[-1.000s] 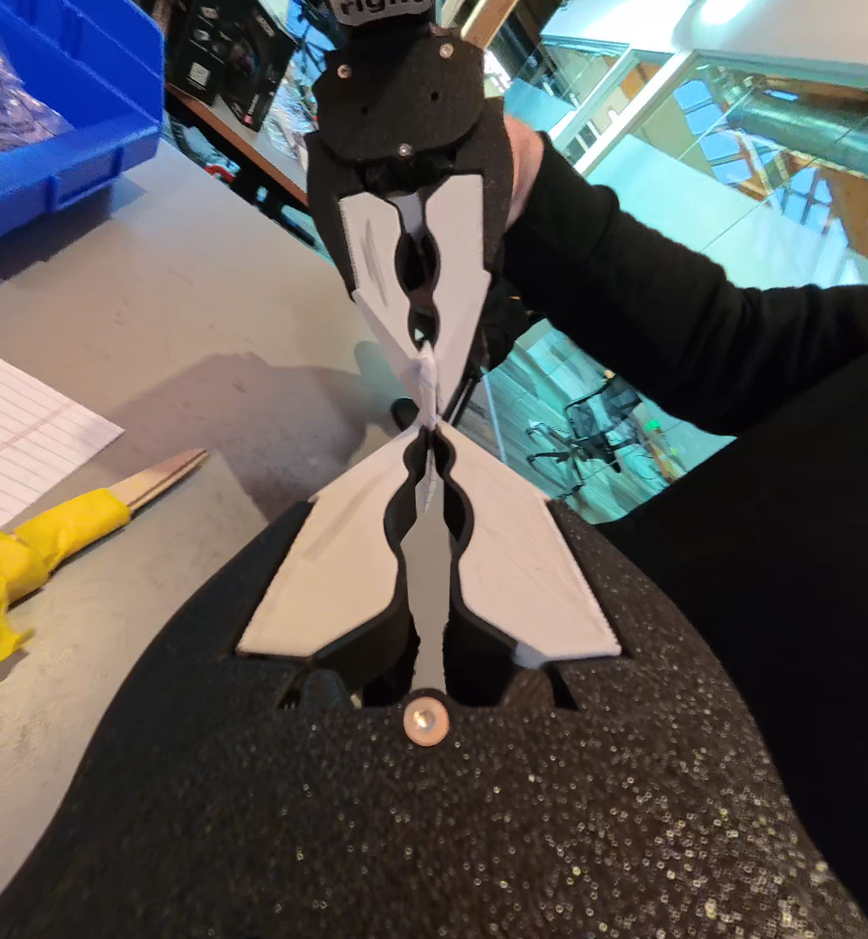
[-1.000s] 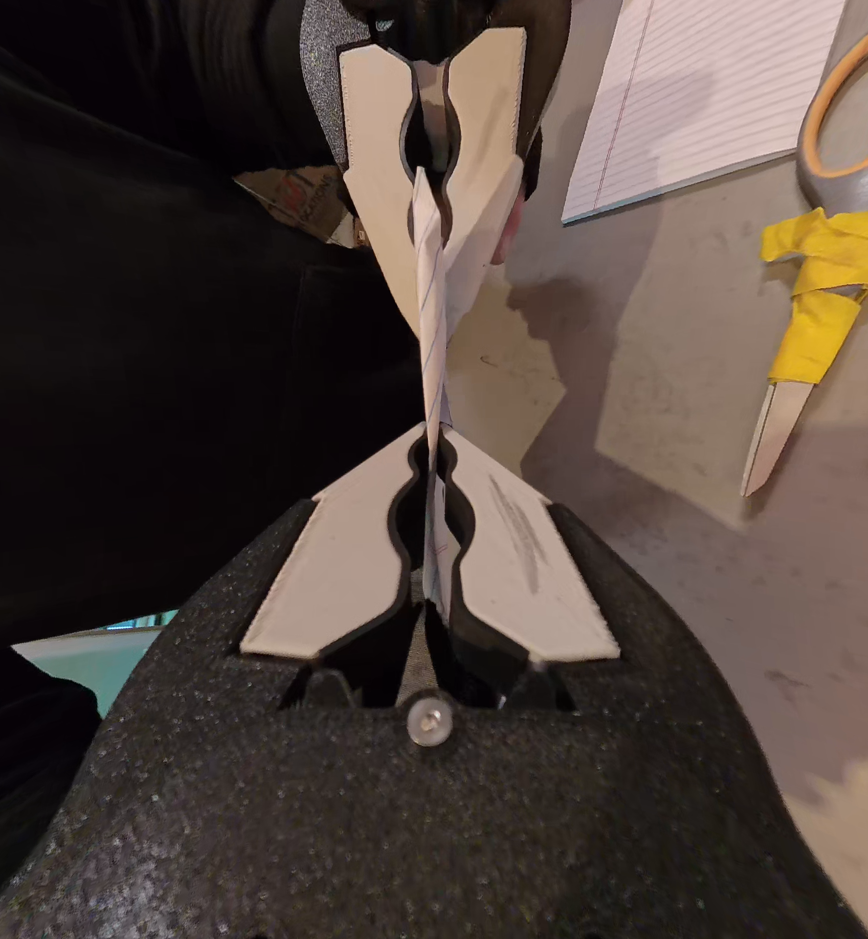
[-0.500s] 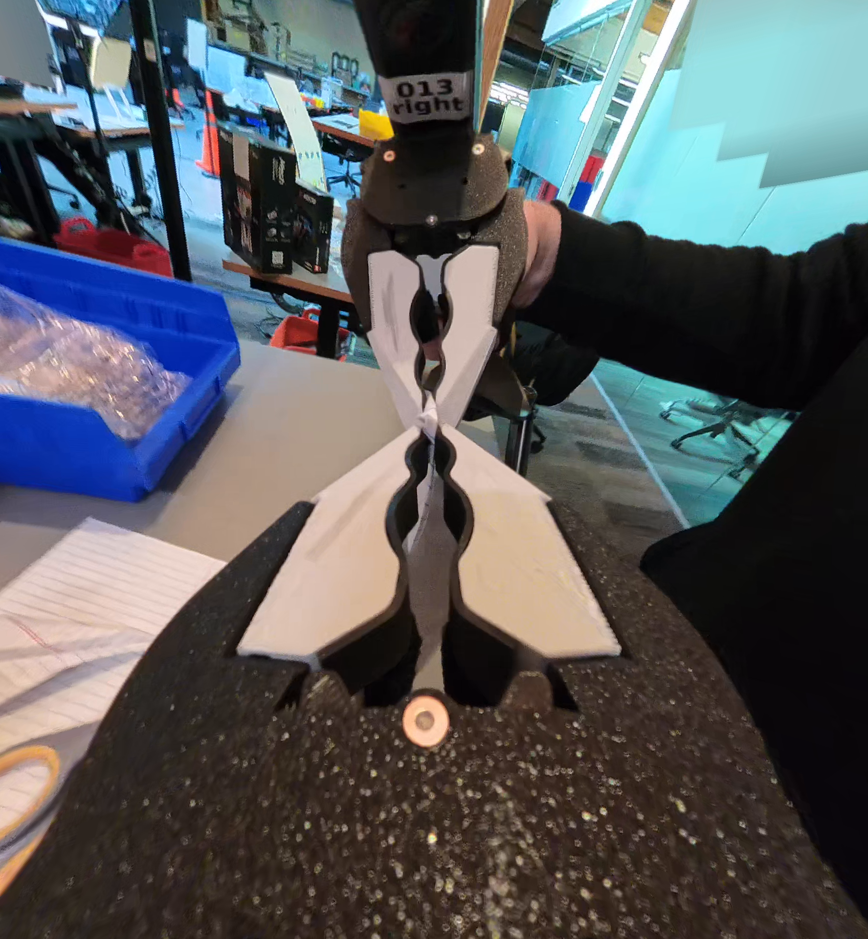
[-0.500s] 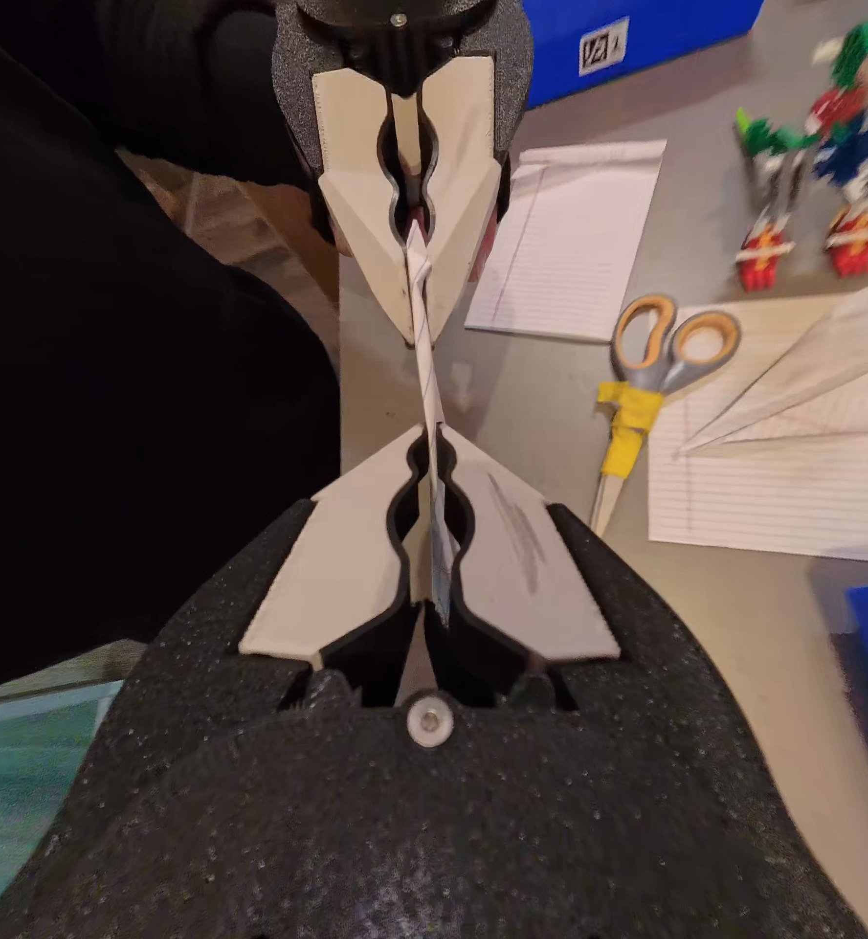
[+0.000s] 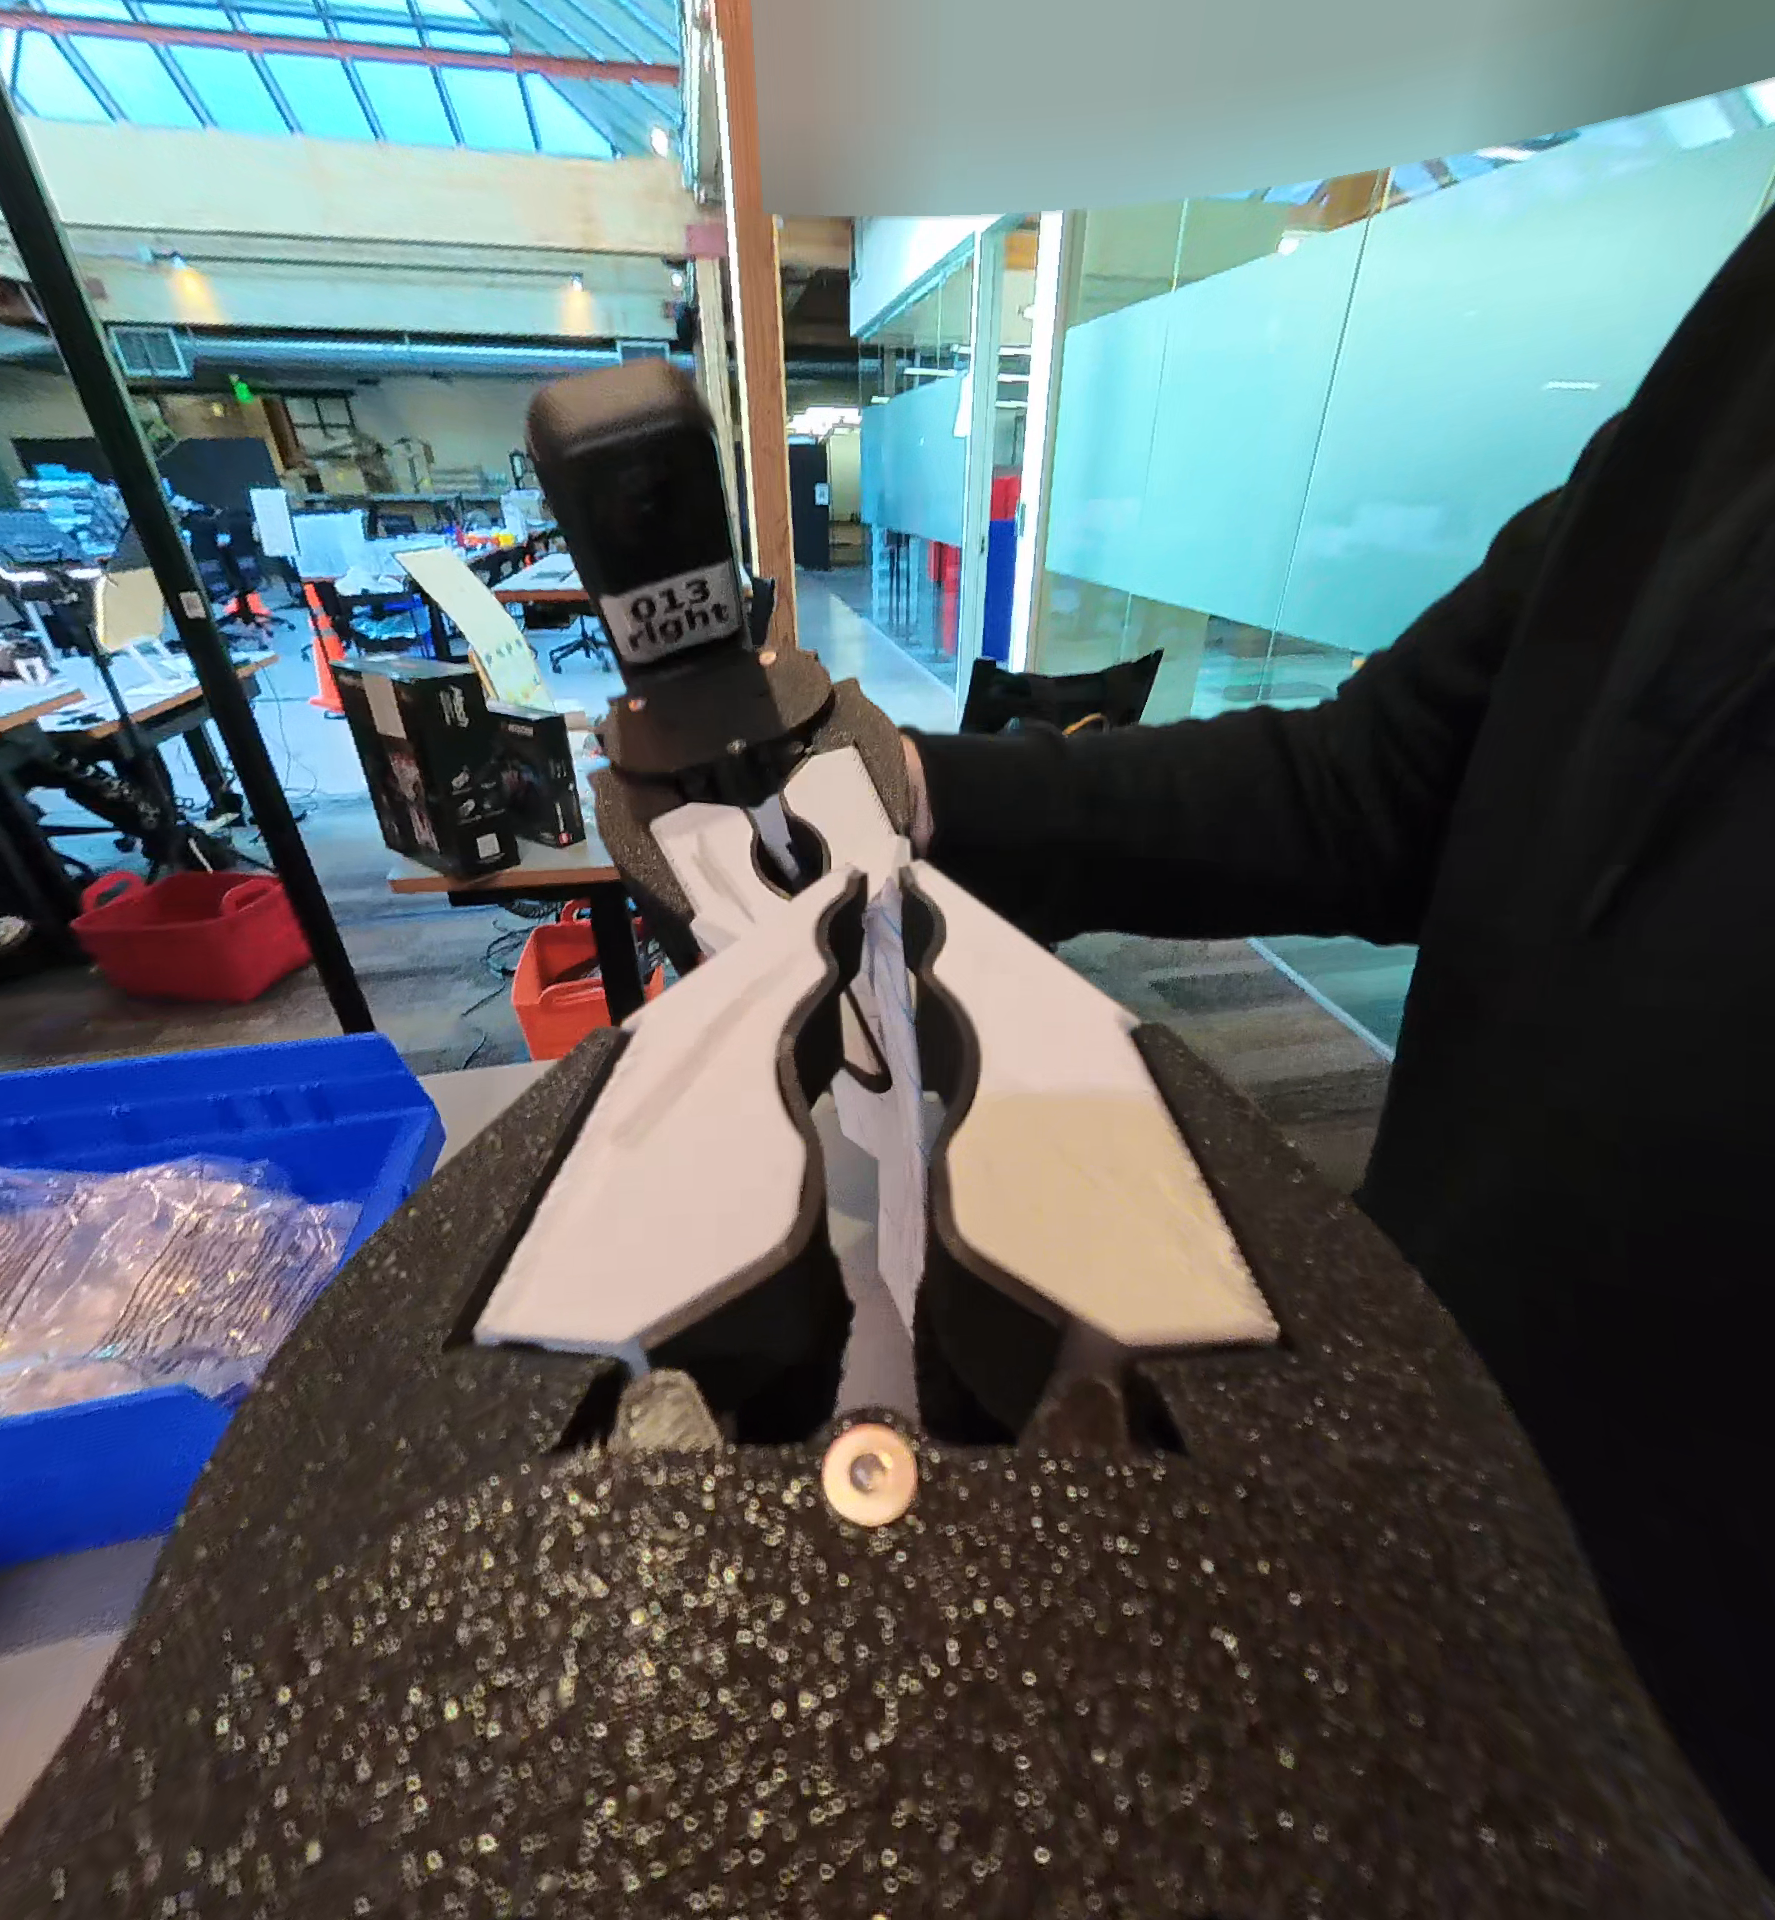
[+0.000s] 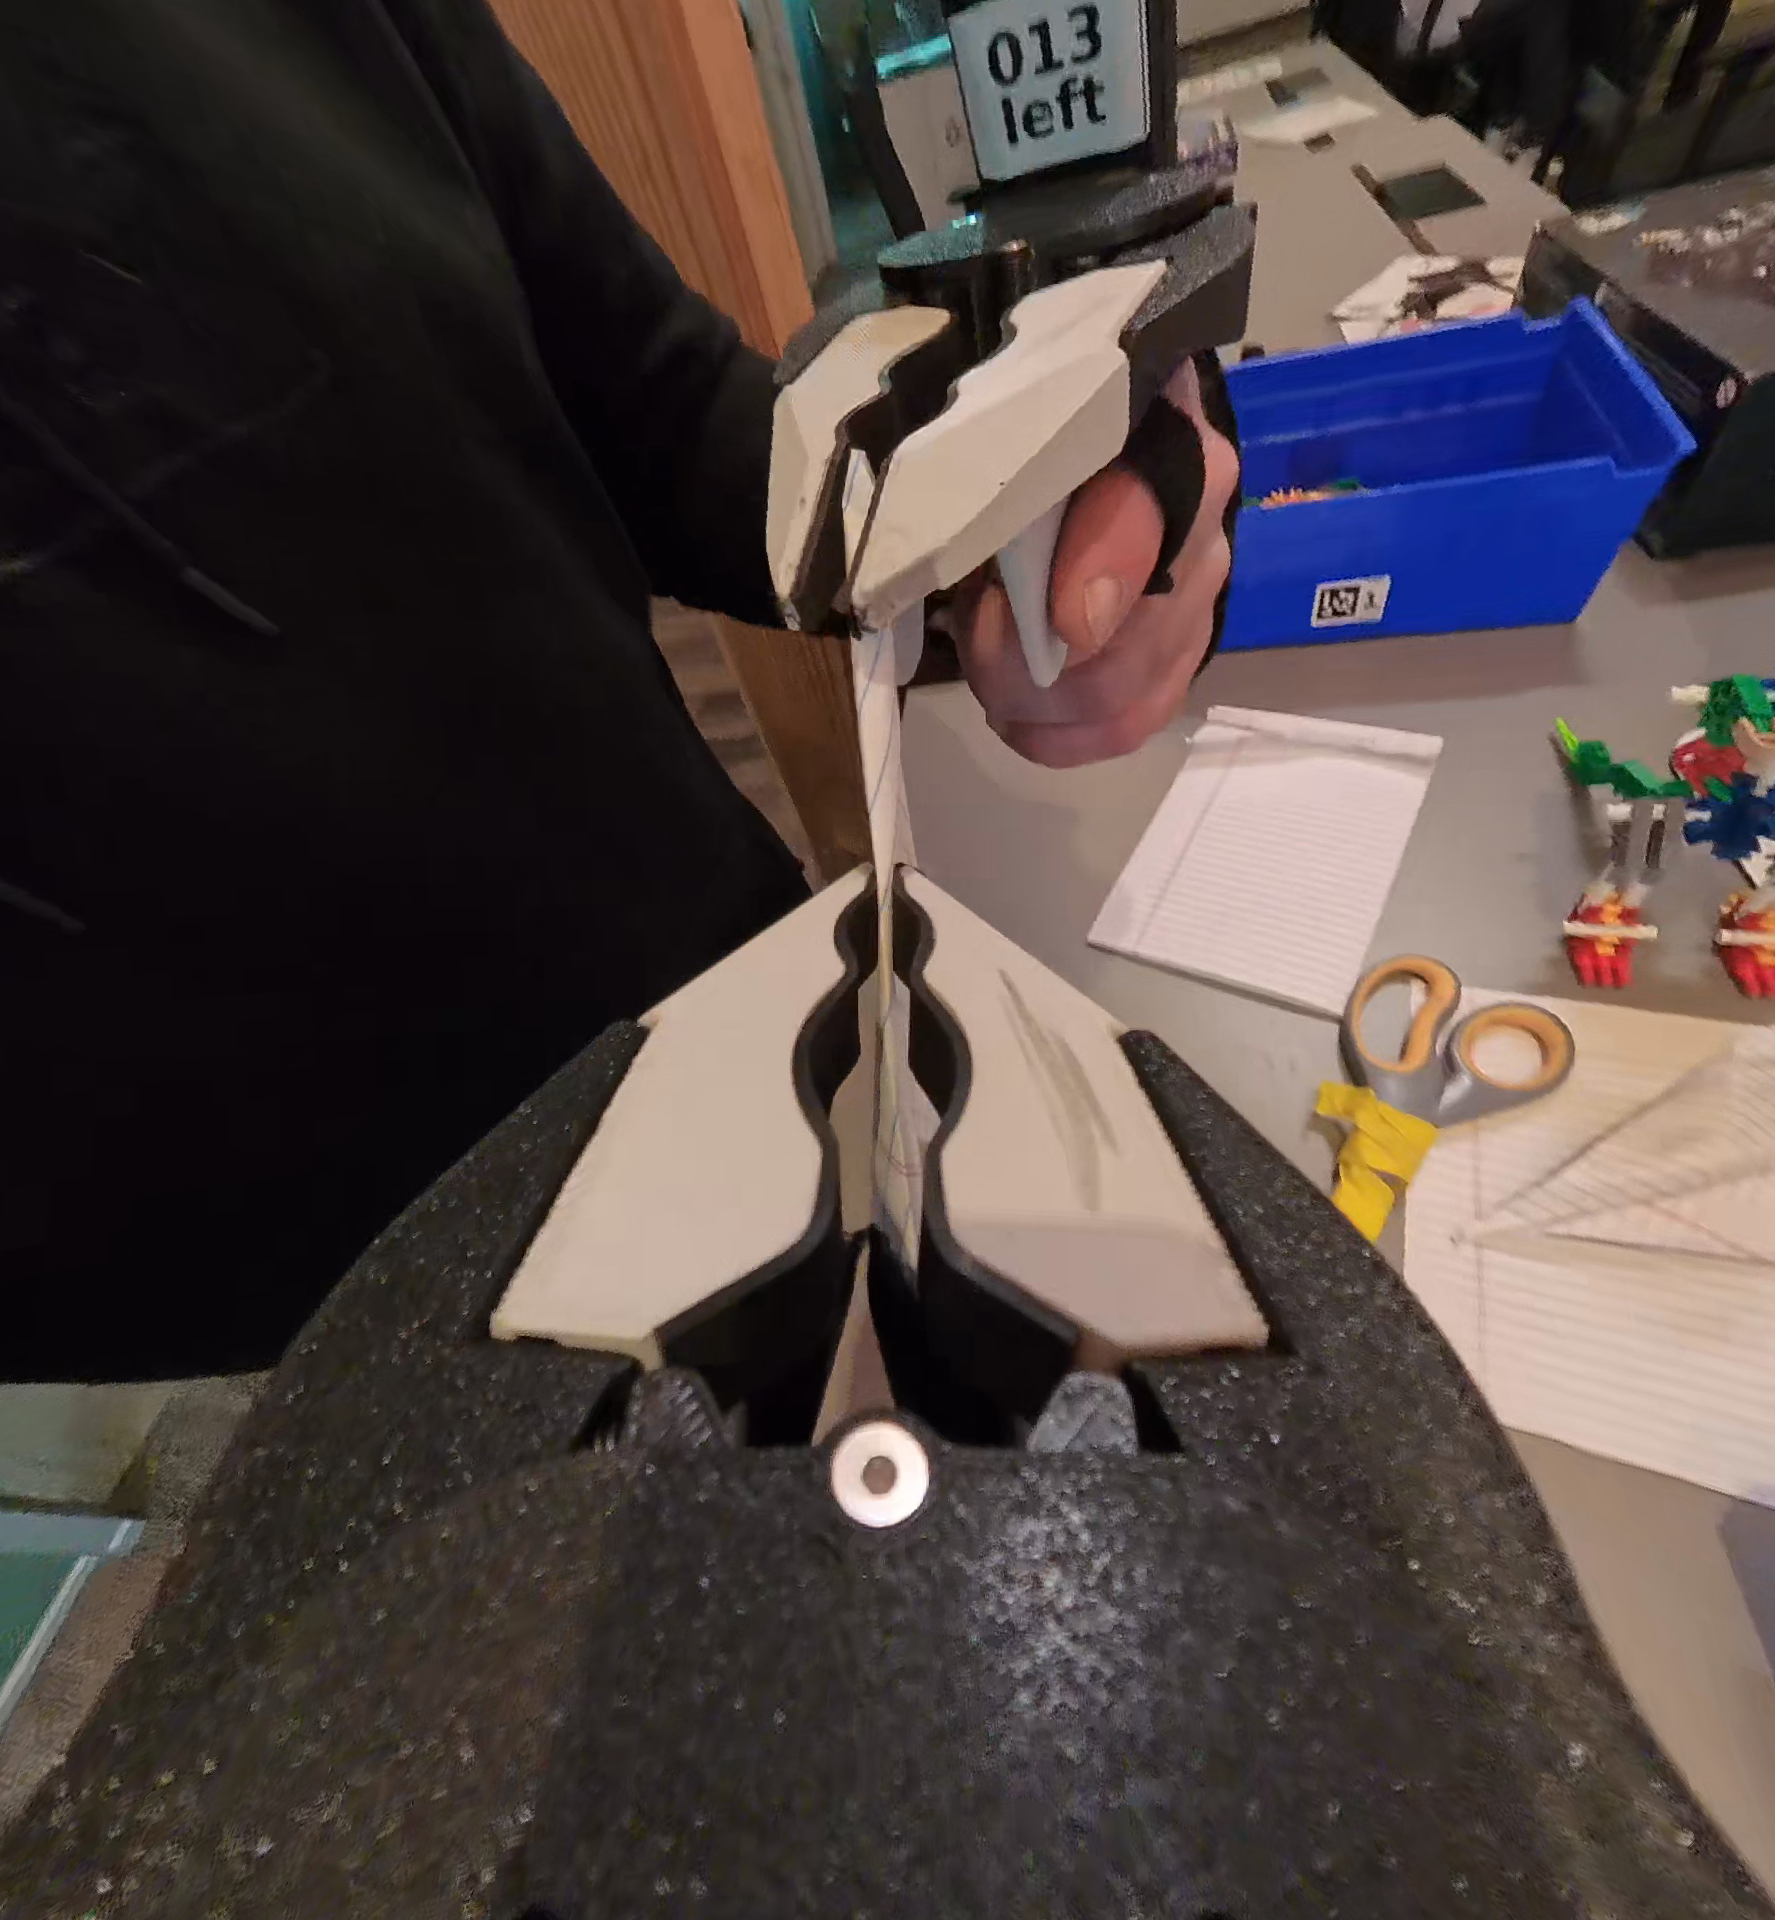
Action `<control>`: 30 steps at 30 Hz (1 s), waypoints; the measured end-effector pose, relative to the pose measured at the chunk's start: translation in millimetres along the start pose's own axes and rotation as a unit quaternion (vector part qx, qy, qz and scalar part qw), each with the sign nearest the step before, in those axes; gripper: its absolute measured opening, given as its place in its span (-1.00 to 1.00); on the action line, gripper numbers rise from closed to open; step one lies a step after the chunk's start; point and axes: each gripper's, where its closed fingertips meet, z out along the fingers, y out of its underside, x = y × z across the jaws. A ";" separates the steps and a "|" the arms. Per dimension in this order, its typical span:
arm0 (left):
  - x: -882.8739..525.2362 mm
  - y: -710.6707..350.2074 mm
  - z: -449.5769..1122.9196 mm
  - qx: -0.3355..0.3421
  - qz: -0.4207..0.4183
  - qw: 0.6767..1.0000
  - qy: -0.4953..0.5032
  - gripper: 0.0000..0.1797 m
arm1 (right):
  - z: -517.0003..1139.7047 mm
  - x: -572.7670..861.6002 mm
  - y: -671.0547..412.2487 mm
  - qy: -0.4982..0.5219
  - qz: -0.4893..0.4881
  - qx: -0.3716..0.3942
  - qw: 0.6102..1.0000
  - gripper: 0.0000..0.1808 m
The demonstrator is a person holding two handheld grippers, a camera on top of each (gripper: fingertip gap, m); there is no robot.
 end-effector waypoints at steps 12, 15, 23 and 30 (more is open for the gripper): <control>0.8 -11.0 4.8 0.006 0.016 1.000 0.013 -0.97 | -5.1 -8.1 -12.4 -0.053 0.009 0.076 0.996 -1.00; -5.3 -13.4 3.9 0.012 0.021 1.000 -0.005 -1.00 | -7.6 -6.7 -15.5 -0.052 0.008 0.092 0.994 -1.00; -12.5 -21.0 3.4 0.039 0.003 0.999 -0.009 -0.92 | -13.8 -2.9 -19.1 -0.064 0.023 0.129 0.989 -1.00; -20.1 -25.7 5.0 0.046 0.008 0.999 -0.016 -1.00 | -17.2 -1.2 -23.4 -0.055 0.016 0.149 0.987 -1.00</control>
